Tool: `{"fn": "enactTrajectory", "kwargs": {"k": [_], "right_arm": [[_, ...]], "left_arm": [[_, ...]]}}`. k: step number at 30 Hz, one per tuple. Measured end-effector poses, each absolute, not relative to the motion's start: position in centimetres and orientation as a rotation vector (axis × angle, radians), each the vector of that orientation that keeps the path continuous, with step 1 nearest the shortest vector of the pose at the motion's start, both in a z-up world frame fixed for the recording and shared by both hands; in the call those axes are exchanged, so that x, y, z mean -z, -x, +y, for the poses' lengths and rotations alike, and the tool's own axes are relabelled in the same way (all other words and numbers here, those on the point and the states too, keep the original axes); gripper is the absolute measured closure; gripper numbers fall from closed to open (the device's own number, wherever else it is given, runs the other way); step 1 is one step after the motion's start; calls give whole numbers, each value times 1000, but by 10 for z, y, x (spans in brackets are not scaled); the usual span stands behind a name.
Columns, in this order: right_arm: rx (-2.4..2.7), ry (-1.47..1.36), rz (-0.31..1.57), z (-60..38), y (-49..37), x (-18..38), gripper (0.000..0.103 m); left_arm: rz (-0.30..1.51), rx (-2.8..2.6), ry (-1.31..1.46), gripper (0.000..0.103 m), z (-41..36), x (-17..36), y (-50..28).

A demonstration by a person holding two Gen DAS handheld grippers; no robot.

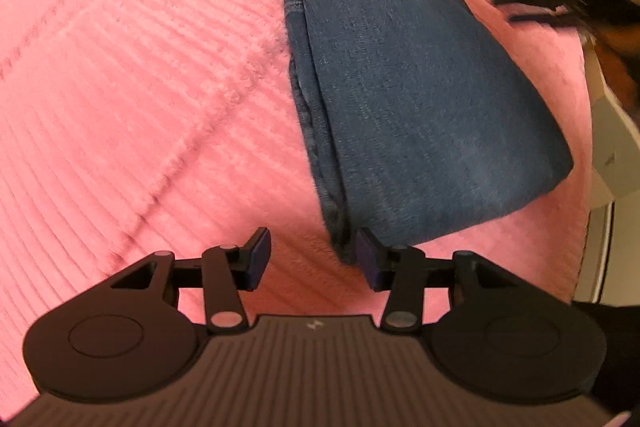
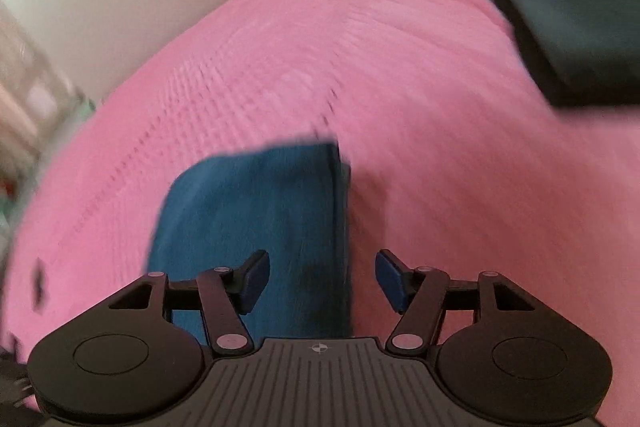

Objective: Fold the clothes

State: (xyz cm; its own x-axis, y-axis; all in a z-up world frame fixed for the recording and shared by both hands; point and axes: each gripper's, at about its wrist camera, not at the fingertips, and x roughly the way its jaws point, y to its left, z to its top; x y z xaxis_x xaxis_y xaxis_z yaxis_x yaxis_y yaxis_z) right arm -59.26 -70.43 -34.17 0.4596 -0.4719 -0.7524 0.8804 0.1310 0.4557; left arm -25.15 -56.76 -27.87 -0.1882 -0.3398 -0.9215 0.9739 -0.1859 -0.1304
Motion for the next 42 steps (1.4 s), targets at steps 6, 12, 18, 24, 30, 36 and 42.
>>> {"fn": "enactTrajectory", "kwargs": {"k": [6, 12, 18, 24, 30, 36, 42], "right_arm": [[1080, -1327, 211, -551, 601, 356, 14], [1173, -1548, -49, -508, 568, 428, 15], [1296, -1606, -199, -524, 561, 447, 72], [1254, -1524, -5, -570, 626, 390, 79], [1274, -1313, 259, -669, 752, 371, 77], [1420, -1199, 296, -696, 800, 359, 75], [1263, -969, 438, -654, 732, 341, 31]], "left_arm": [[842, 1716, -1047, 61, -566, 274, 253], [744, 1809, -1170, 61, -552, 268, 258], [668, 1807, -1239, 60, -543, 255, 255], [602, 1800, -1231, 60, -552, 236, 271], [387, 1887, -1301, 60, -579, 241, 330], [-199, 1946, -1501, 60, -601, 274, 399], [-611, 2031, -1629, 46, -618, 316, 424]]}}
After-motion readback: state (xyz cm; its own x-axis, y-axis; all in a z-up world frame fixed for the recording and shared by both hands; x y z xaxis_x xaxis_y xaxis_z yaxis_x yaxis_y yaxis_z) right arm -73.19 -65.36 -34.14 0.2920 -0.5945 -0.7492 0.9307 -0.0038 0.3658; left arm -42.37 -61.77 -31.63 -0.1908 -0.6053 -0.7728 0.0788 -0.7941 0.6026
